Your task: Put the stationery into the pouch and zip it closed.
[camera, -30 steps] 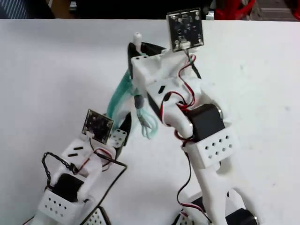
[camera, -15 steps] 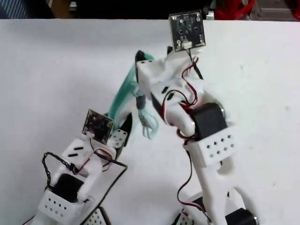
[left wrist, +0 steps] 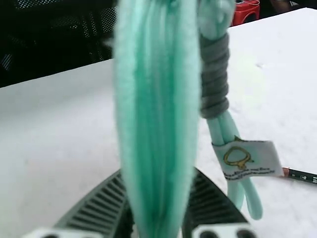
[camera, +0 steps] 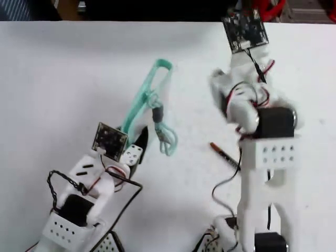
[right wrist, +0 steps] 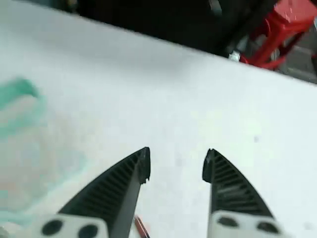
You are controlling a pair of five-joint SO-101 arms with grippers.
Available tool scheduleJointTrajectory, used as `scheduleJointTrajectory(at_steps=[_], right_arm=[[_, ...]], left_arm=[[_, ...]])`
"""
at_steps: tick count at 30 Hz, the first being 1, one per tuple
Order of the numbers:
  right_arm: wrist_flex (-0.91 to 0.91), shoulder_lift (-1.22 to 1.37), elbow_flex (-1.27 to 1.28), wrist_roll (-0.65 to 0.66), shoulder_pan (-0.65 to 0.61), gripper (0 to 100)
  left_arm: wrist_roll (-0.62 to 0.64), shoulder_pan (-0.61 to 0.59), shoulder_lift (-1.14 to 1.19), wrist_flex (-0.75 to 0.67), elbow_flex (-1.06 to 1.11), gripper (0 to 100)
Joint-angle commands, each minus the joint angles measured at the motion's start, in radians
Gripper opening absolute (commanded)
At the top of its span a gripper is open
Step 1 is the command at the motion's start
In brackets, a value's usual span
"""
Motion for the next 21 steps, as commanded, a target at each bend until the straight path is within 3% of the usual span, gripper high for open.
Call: scheduleJointTrajectory(at_steps=[1, 6, 12, 21], right_arm=[[0.008, 0.041, 0.195, 0.241, 0.099, 16.3], [-0.130, 0.163, 0.522, 0.502, 0.105, 16.3], [-0.348, 0.297, 0.677, 0.519, 0.104, 16.6], [-0.389, 0.466, 0.634, 0.525, 0.088, 12.1]], left_arm=[[-0.006, -0.044, -0.013, -0.021, -0.014, 10], [-0.003, -0.067, -0.013, -0.038, -0.006, 11], [-0.003, -0.067, -0.013, -0.035, -0.005, 11], [-0.006, -0.067, -0.013, -0.035, -0.005, 11]])
